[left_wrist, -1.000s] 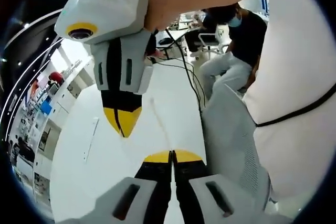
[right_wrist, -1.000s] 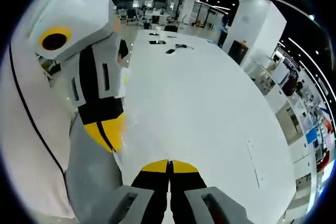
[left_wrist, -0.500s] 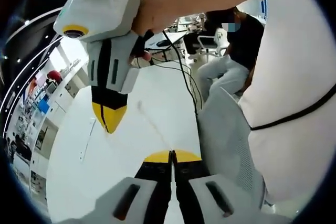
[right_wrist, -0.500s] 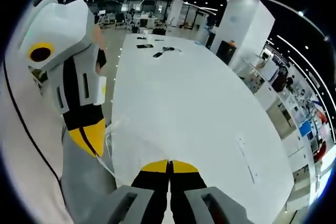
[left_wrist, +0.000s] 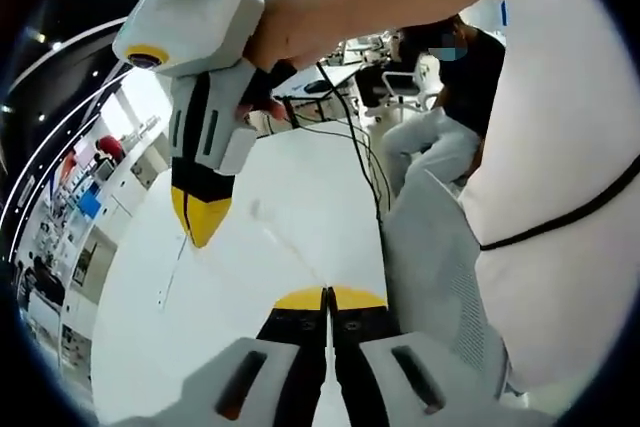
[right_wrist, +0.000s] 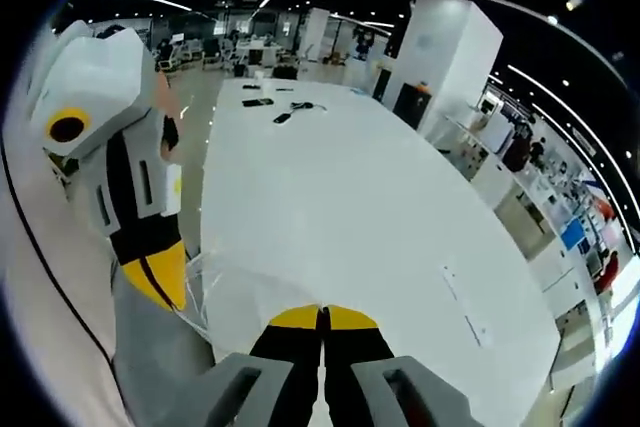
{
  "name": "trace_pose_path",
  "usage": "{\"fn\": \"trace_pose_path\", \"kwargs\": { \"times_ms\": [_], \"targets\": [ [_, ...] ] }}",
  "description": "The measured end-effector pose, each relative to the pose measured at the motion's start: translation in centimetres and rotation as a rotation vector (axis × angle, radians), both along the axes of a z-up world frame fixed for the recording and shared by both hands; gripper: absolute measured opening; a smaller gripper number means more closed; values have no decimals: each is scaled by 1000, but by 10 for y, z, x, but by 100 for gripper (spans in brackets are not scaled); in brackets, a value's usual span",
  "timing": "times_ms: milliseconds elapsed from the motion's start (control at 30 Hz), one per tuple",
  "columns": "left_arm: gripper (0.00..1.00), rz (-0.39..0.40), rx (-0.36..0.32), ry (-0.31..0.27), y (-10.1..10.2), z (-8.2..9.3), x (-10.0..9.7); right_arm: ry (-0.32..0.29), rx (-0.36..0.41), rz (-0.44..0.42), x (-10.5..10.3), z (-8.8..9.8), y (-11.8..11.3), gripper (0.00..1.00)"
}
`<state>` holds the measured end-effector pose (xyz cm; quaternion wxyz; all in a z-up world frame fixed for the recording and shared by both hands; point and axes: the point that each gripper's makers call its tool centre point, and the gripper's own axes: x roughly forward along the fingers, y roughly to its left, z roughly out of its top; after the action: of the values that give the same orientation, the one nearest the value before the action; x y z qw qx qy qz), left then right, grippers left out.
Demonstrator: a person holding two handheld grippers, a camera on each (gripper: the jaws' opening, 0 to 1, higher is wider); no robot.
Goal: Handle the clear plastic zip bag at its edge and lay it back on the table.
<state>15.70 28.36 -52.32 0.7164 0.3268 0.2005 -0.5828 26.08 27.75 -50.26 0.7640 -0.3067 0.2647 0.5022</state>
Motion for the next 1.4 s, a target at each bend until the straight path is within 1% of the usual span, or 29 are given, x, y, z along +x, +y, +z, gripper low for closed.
{"fn": "trace_pose_path", "kwargs": {
  "times_ms": [133,300,433,800,933,1000,1233,1300,1400],
  "targets": [
    [0,0,1,0,0,0,0,-2,15,-11,2,0,0,0],
    [0,4,-4,2,-1,0,0,-4,36,-21,4,6,-1,0],
    [0,6,-3,6,0,0,1,-8,38,-24,3,6,-1,0],
    [0,38,2,-8,5,0,7,-11,10,3,-5,-4,1,0],
    [0,43,-4,-21,5,2,10,-19,1,18,-5,-5,2,0],
    [0,39,-19,-36,3,4,11,-25,0,23,-4,-4,2,0],
    [0,42,-12,-43,4,5,13,-35,-8,32,-6,-3,2,0],
    [0,46,-22,-45,3,6,14,-39,-10,33,-6,-3,2,0],
    [0,50,-32,-63,2,10,17,-43,-10,34,-6,-2,3,0]
  ]
}}
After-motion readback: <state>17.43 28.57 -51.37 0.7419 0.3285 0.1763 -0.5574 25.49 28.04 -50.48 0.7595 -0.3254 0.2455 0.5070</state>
